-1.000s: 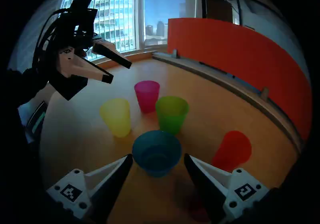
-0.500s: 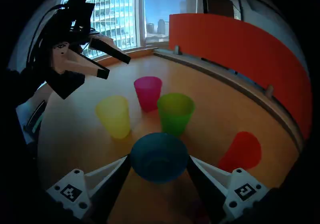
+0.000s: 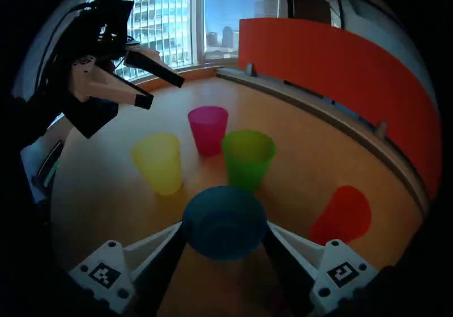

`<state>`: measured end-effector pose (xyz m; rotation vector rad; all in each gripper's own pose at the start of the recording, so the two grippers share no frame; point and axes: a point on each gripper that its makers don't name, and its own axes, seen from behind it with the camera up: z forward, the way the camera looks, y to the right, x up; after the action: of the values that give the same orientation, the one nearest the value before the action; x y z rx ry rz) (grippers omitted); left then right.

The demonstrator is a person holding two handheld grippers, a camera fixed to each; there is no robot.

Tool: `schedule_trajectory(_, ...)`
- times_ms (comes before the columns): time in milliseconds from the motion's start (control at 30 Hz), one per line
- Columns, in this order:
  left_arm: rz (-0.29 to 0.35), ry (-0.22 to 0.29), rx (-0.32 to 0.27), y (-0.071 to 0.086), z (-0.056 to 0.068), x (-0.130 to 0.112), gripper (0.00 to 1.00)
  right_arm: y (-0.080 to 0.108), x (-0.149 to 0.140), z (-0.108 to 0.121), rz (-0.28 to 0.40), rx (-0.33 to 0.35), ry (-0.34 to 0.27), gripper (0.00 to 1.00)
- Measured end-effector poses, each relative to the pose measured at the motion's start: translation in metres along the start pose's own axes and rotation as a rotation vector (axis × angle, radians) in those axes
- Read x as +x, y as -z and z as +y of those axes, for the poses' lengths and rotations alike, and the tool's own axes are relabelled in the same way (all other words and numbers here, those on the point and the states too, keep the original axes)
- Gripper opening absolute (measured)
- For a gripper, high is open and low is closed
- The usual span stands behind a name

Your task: Pour water

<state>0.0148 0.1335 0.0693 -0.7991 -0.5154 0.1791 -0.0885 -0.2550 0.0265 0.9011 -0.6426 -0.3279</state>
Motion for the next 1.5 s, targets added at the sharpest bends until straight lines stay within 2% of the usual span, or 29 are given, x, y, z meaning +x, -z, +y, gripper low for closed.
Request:
schedule_trajectory(300, -0.004, -0.001, 0.003, 0.0, -0.001, -0.002, 0.99, 0.003, 0.002, 0.0, 0.019, -0.006, 0.012, 0.9)
schedule_trajectory(700, 0.004, -0.002, 0.007, 0.001, 0.002, 0.004, 0.99, 0.03, 0.025, -0.001, 0.094, -0.014, 0.012, 0.89)
schedule_trajectory(1200, 0.01, -0.007, 0.022, 0.004, 0.01, 0.011, 0.99, 0.091, 0.057, -0.002, 0.192, -0.038, 0.035, 0.89)
schedule_trajectory(1500, 0.026, -0.008, 0.02, 0.005, 0.021, 0.017, 0.99, 0.132, 0.084, -0.008, 0.29, -0.055, 0.038, 0.89)
